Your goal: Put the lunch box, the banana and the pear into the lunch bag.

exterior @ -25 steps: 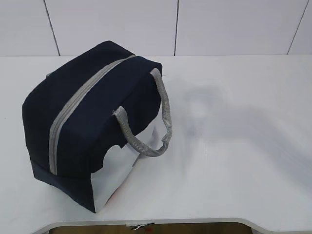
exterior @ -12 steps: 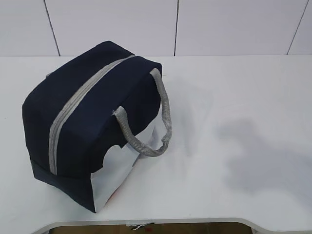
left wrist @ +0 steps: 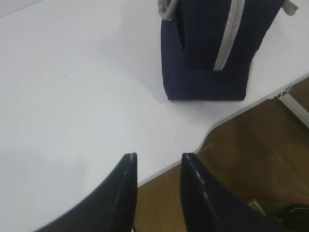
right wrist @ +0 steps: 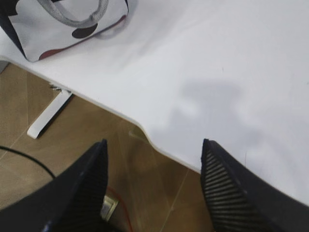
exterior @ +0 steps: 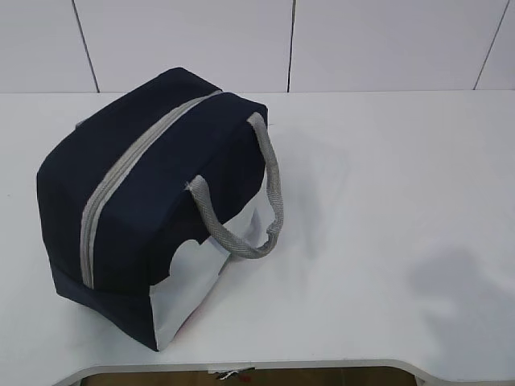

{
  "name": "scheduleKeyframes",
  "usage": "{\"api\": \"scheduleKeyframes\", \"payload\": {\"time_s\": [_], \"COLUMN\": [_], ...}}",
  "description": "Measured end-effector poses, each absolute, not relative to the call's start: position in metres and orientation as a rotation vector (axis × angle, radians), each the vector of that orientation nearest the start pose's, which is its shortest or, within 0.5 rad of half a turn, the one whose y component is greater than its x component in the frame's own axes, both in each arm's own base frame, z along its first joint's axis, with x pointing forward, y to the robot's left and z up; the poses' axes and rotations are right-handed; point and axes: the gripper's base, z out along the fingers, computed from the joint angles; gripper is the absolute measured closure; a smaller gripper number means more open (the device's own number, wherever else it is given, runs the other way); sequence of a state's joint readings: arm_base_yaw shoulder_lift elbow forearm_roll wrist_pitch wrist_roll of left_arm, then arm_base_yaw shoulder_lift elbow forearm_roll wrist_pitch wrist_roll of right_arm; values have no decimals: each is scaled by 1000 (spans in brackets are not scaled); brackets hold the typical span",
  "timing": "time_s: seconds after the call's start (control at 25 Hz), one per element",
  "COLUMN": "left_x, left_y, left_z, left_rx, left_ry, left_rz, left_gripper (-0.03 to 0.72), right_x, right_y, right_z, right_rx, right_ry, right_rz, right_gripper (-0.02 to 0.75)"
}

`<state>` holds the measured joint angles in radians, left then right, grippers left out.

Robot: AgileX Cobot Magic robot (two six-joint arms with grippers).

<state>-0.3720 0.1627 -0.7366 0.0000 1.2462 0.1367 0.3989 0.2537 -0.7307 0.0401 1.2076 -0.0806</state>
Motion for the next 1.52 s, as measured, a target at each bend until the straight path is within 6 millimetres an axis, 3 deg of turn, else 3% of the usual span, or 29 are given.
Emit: {"api": "scheduleKeyframes", "payload": {"time_s": [0.36, 0.48, 0.72, 1.52], "left_x": [-2, 1, -5, -12], "left_y": [0, -3, -5, -5], "left_z": [301, 287, 282, 281], "left_rx": [528, 539, 538, 517], "left_ry": [2028, 2070, 2049, 2018], "left_rz": [-157, -167, -234, -285], "left_gripper": [454, 454, 454, 454], "right_x": [1, -2, -7, -9], "right_y": [2, -1, -4, -6], "right_z": [287, 288, 288, 272], "right_rx": [-461, -416, -374, -396], "right_ry": [1997, 1954, 1923, 2069], "right_rz": [238, 244, 254, 225], "right_gripper": [251, 251, 251, 251]}}
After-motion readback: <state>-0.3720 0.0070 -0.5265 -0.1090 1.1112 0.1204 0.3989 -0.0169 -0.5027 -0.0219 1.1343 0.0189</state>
